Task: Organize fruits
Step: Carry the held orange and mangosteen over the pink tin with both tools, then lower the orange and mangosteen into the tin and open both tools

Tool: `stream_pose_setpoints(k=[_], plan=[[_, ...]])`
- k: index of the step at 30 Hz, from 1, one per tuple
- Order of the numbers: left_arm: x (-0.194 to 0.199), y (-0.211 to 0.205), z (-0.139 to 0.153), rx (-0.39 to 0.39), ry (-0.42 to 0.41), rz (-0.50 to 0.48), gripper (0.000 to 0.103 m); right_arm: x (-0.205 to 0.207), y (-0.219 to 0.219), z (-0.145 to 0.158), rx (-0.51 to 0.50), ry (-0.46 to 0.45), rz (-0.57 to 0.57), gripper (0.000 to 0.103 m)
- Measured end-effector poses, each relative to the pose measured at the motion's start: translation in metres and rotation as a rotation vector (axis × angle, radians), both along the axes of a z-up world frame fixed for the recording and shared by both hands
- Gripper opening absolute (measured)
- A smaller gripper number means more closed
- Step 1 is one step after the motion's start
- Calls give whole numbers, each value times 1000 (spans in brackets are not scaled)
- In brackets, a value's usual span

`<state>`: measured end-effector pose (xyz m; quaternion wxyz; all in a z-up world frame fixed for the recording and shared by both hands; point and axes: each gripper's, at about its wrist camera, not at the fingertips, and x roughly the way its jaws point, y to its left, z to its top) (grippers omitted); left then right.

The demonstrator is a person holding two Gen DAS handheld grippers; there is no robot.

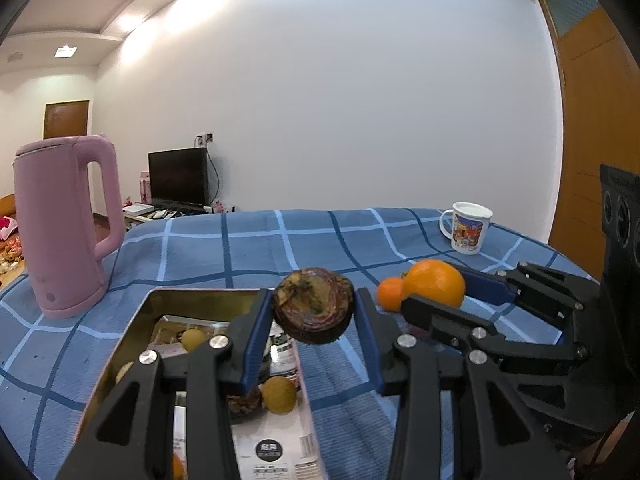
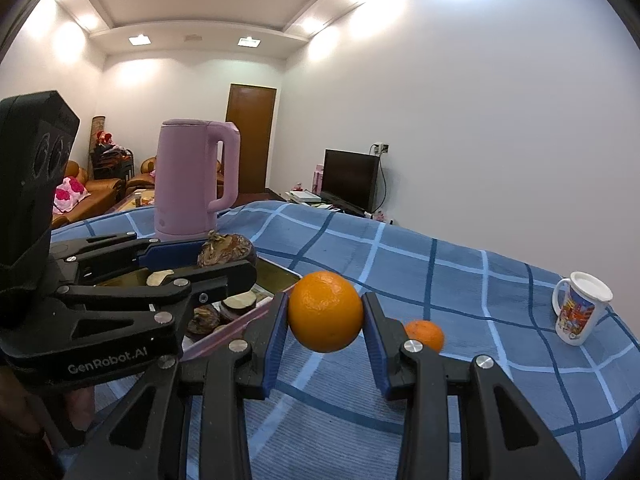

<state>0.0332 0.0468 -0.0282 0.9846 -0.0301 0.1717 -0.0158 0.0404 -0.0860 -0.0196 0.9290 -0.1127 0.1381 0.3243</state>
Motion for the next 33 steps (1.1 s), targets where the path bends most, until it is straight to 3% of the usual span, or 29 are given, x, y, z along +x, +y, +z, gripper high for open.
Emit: stream_pose_setpoints(k=[33], plan=[[-4,48,-4,-45,40,72,43,3,54,-4,-46,28,89,39]])
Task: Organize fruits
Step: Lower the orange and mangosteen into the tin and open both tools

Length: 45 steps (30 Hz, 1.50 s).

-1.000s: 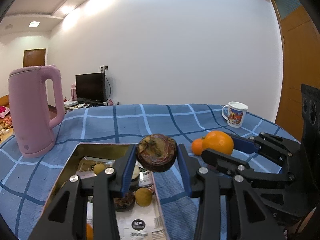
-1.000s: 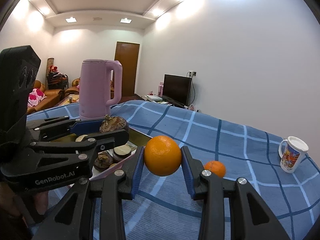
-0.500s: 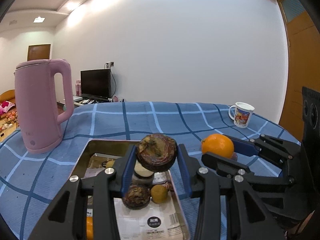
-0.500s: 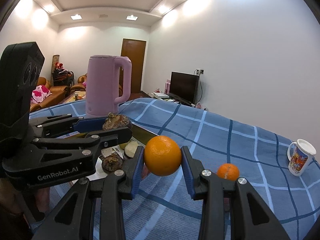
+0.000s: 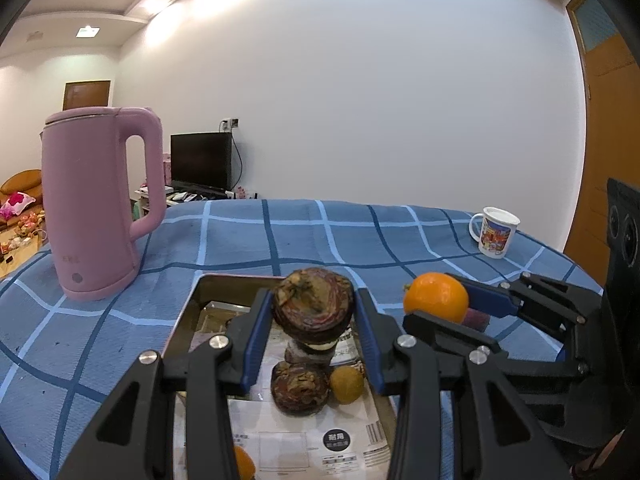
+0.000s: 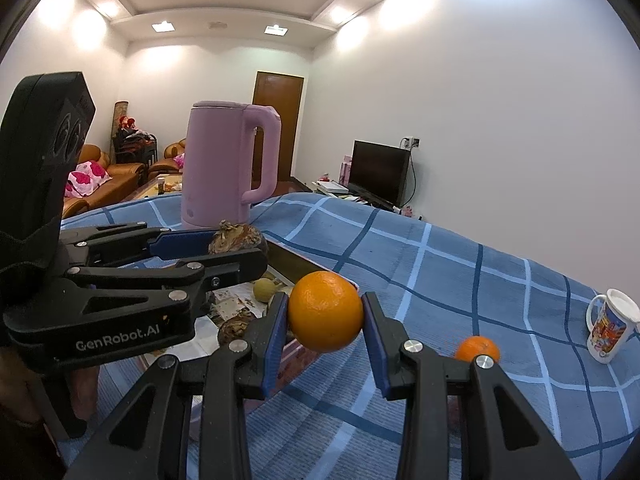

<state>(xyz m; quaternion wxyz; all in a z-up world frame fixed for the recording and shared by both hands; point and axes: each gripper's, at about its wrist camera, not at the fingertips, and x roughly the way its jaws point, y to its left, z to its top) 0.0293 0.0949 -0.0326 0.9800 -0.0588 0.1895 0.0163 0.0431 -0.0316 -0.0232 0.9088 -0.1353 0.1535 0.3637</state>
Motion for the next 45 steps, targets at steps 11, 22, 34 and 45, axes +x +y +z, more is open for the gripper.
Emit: stream_pose_setpoints(k=[11,22,34,45], plan=[[-1,15,-1,-15,11,25,43,1,11,-2,-13,2,19,39],[-1,28,-2,-28,34,50,43,-2,25,-3,-24,2,40,39],[1,48,-7,-48,81,95,43,-2,46,-7,-78,9,85,39],[6,56,-12,-46,133,112,44,-1,68,-14,-157,42,141,39]])
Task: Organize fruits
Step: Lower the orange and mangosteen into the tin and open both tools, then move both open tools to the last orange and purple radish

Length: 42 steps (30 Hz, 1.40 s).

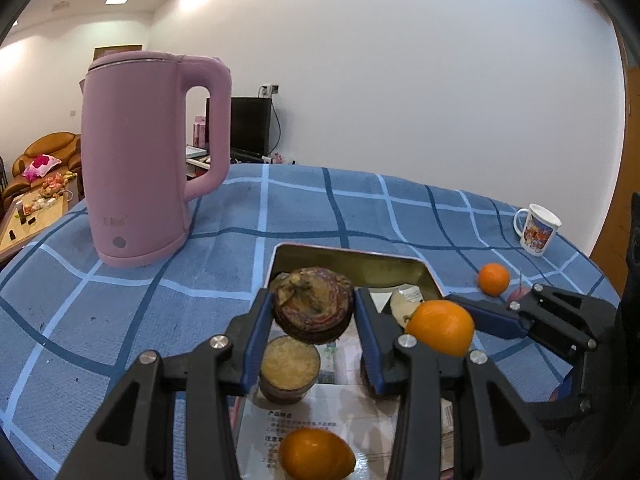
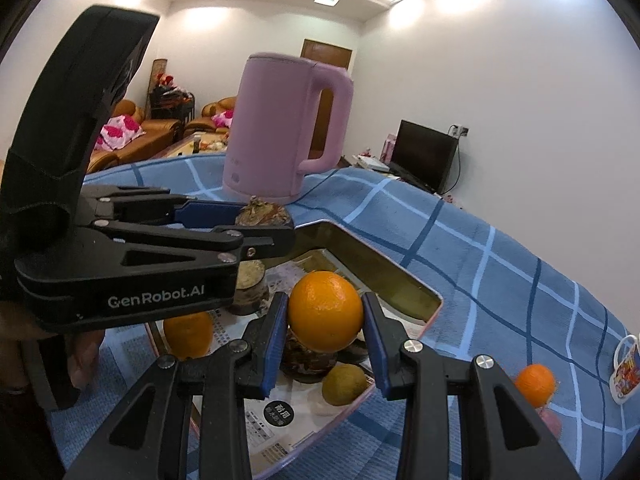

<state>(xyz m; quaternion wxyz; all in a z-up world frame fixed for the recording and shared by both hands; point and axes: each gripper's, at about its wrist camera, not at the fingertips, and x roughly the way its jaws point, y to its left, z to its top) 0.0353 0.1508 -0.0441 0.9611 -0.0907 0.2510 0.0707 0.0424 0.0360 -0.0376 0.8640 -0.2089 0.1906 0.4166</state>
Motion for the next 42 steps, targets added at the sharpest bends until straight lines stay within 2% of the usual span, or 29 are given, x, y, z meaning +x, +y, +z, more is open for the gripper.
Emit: stream_pose_setpoints(k=[4,6,8,12,14,18,22,26,29,32,36,37,39,42], plan=[[0,1,0,14,6,10,45,0,6,-3,-29,14,18,39],[0,0,0,19,7,14,50,0,9,-4,-44,17,25,39],[-2,0,1,32,1,33,73,1,10,-6,-55,20,30,39],[-8,-1,5,24,-35,28,80,-2,5,-5,-60,-12,-3,52],[-10,-4,7,18,-55,32,90,-1,-6,-3,-52,-38,-37,55],[-12,-15,12,11,-83,10,93,11,-48,6,-9,-36,-136,60],[-9,-32,17,9,-97,-25,97,32,-98,11,9,-24,-309,65],[-4,-56,20,28,-94,-72,97,64,-136,3,2,68,-443,67],[0,-75,23,42,-95,-107,100,79,-147,-6,-14,143,-464,67],[6,-93,27,53,-94,-142,100,88,-148,-14,-5,232,-432,67],[16,-113,31,75,-87,-174,100,100,-141,-25,-61,281,-429,66],[19,-117,32,76,-86,-183,100,103,-142,-26,-52,298,-431,53],[26,-125,33,71,-75,-200,100,104,-148,-26,-29,328,-425,53],[39,-139,35,62,-56,-226,100,107,-164,-23,10,311,-468,53]])
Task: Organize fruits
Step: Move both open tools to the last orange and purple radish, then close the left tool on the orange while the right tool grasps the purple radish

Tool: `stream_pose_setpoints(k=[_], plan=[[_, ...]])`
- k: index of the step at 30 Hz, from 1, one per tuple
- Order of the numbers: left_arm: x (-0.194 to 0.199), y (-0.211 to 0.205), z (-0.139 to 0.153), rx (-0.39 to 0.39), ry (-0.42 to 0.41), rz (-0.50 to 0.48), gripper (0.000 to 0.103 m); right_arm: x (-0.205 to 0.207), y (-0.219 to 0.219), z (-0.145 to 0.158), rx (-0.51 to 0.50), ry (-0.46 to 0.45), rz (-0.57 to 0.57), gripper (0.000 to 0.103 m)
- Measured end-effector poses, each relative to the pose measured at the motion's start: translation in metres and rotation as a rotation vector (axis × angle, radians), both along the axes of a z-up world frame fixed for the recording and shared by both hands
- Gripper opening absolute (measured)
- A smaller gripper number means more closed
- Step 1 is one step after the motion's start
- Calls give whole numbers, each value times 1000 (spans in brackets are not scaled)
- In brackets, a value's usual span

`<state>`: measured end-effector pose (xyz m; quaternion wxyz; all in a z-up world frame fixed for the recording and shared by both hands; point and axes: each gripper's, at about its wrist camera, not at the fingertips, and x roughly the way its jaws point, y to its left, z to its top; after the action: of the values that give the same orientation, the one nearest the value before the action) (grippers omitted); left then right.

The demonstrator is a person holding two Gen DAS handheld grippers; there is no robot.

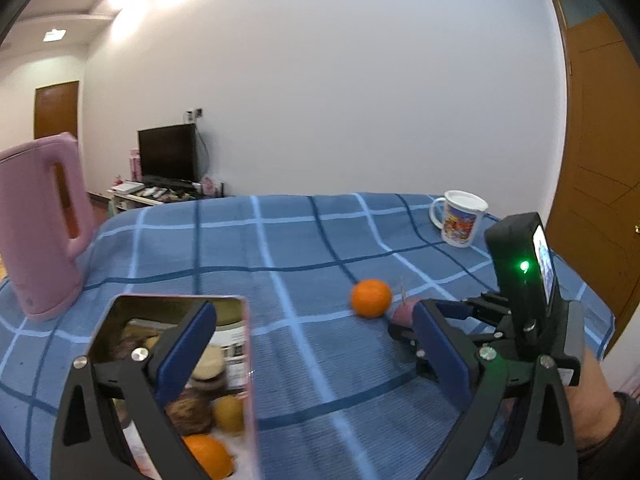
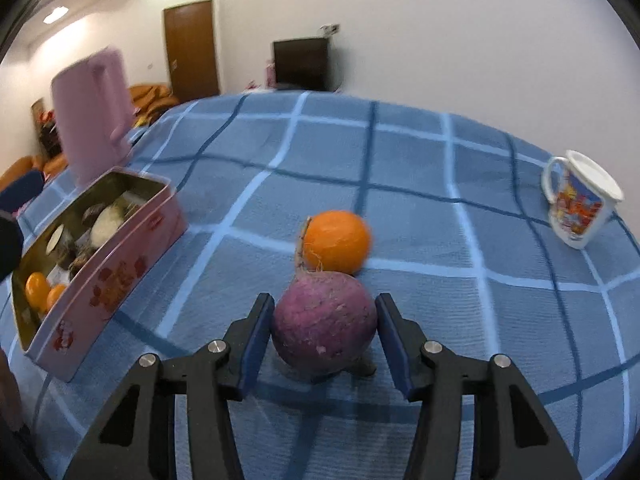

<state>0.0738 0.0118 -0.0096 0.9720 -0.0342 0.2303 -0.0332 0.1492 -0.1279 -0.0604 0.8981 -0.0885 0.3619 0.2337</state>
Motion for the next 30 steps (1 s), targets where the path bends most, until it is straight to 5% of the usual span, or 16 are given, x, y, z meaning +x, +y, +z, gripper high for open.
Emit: stream_pose_setpoints(k=[10,22,26,30], plan=[[71,-48,-15,-3,166,-46,97,31,-71,8,52,-36,-252,53],[139,-74,-59,10,328,-48,72,40,-87,6,119,3,-279,54],[151,-74,-69,-9,372,-59,52,40,-86,6,112,-3,-275,54],[154,-72,-72,-26,381,-75,51,41,-88,5,124,12,-273,54]])
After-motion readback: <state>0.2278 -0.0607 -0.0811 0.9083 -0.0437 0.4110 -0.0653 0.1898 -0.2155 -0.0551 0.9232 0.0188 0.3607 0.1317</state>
